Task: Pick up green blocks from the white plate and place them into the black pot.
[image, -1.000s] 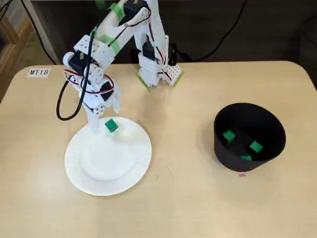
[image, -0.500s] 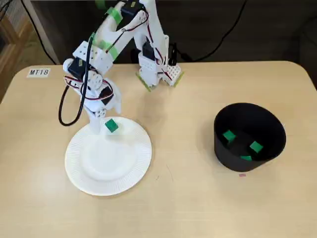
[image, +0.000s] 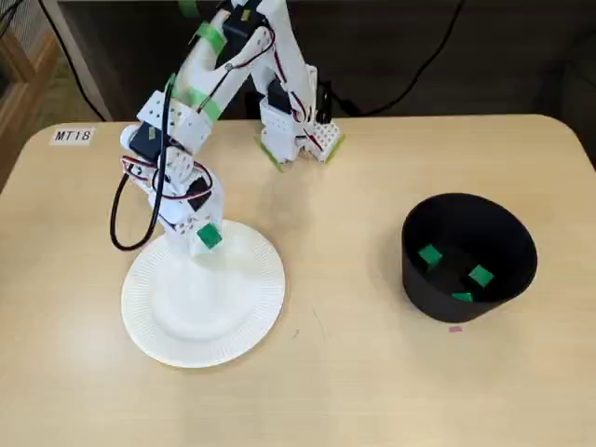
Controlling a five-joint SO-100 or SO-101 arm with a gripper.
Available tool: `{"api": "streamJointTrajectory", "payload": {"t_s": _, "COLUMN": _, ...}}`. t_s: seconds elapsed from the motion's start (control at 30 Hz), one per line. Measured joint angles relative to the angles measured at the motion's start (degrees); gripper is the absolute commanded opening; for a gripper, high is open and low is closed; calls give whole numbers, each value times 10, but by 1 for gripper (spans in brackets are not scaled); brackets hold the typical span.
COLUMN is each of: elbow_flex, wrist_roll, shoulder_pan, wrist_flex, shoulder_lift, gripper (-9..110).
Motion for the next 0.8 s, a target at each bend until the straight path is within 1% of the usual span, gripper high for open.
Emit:
{"api": "streamJointTrajectory", "payload": {"t_s": 0.17, "elbow_flex": 3, "wrist_roll": 0, "shoulder_pan": -4, "wrist_flex": -21, "shoulder_lift": -11, "gripper": -2}}
{"api": "streamJointTrajectory", "payload": {"t_s": 0.27, "elbow_flex": 8, "wrist_roll": -11, "shoulder_pan": -12, "wrist_flex": -54, "shoulder_lift": -3, "gripper": -2}}
{"api": "streamJointTrajectory", "payload": {"t_s": 0.33, "elbow_flex": 34, "wrist_roll": -7, "shoulder_pan": -21, "wrist_flex": -100, "shoulder_lift": 31, "gripper": -2}}
{"api": "streamJointTrajectory", "payload": {"t_s": 0.43, "elbow_flex": 89, "wrist_roll": 9, "shoulder_pan": -47, "wrist_flex": -207, "shoulder_lift": 124, "gripper": -2}}
{"api": "streamJointTrajectory", "payload": {"t_s": 0.57, "elbow_flex": 133, "wrist_roll": 13, "shoulder_pan": -112, "wrist_flex": -332, "shoulder_lift": 227, "gripper": -2}}
{"api": "streamJointTrajectory", "payload": {"t_s": 0.67, "elbow_flex": 138, "wrist_roll": 22, "shoulder_pan": -175, "wrist_flex": -381, "shoulder_lift": 290, "gripper": -2}}
{"api": "streamJointTrajectory", "payload": {"t_s": 0.8, "elbow_flex": 140, "wrist_roll": 50, "shoulder_pan": -285, "wrist_flex": -432, "shoulder_lift": 363, "gripper": -2}}
